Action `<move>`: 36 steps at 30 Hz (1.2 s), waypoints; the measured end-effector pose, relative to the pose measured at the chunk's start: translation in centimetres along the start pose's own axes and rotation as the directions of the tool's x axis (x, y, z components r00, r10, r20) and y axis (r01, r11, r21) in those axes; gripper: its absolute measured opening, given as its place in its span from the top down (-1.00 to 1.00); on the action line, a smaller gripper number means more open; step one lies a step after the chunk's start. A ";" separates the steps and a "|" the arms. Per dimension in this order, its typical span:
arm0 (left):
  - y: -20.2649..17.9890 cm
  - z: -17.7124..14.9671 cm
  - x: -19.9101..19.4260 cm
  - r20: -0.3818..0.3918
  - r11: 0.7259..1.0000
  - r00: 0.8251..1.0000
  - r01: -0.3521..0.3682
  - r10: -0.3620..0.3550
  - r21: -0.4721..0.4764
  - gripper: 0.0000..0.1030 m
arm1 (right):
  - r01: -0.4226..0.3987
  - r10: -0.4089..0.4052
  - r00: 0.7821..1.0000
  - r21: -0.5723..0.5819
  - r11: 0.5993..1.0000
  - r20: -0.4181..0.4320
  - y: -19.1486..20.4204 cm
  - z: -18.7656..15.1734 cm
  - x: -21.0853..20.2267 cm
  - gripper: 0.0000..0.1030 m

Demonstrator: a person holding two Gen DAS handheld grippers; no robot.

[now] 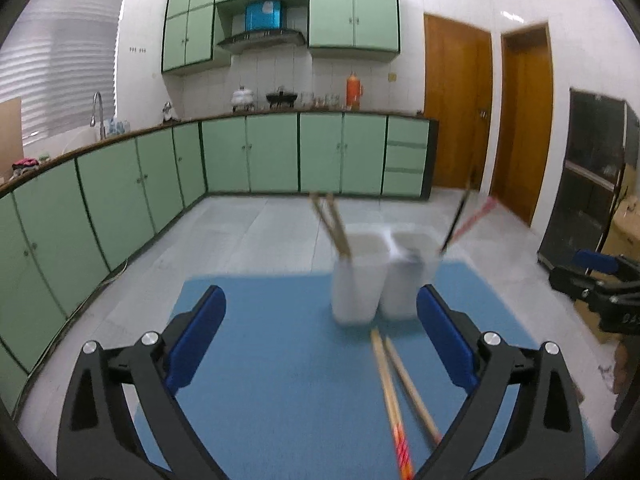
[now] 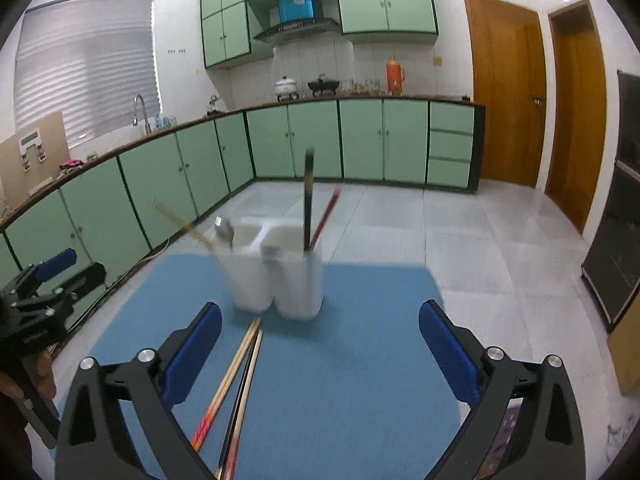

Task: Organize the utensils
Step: 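Move both tools back over the remaining chopsticks on the mat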

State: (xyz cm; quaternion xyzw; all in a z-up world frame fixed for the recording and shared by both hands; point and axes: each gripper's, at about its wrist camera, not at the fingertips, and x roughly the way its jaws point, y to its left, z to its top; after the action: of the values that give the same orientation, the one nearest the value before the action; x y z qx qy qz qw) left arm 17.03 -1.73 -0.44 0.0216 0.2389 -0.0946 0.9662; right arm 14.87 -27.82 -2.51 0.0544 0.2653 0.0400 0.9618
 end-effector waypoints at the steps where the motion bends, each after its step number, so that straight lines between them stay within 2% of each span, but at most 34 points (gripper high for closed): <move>1: -0.1 -0.8 -0.1 -0.017 1.000 1.000 0.001 -0.001 0.000 -0.81 | -0.011 0.011 1.000 0.010 1.000 -0.014 0.2 -0.9 -0.1 -0.88; 10: -0.5 -7.5 -0.5 -0.137 1.000 0.991 -0.010 0.014 0.028 -0.81 | -0.049 0.053 0.992 0.034 0.998 -0.113 2.1 -8.2 -0.1 -0.87; 14: -0.2 -9.8 -0.8 -0.182 1.000 0.983 -0.010 0.013 0.015 -0.82 | -0.044 0.045 0.988 0.012 0.999 -0.148 3.1 -10.7 -0.1 -0.78; 19: 0.2 -11.9 -1.2 -0.233 1.000 0.973 -0.009 0.007 -0.007 -0.81 | -0.058 0.054 0.977 -0.015 0.998 -0.207 4.5 -13.4 0.0 -0.38; 25: 0.3 -13.3 -1.4 -0.267 1.000 0.964 -0.007 0.004 -0.009 -0.82 | -0.100 0.099 0.961 0.008 0.995 -0.258 5.5 -15.4 0.1 0.12; 28: 0.3 -13.6 -1.3 -0.279 1.000 0.960 -0.005 0.004 -0.004 -0.82 | -0.119 0.114 0.953 -0.003 0.993 -0.280 6.3 -16.3 0.3 0.27; 36: 0.2 -14.5 -1.0 -0.310 1.000 0.951 0.000 0.002 0.008 -0.82 | -0.128 0.115 0.948 -0.024 0.992 -0.298 7.3 -17.1 0.7 0.45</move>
State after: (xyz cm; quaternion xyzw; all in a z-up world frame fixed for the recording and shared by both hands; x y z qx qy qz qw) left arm 9.58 -0.12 -12.86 0.0401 0.3870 -0.0904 0.9167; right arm 6.34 -19.05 -16.56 0.0431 0.4016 0.1124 0.9079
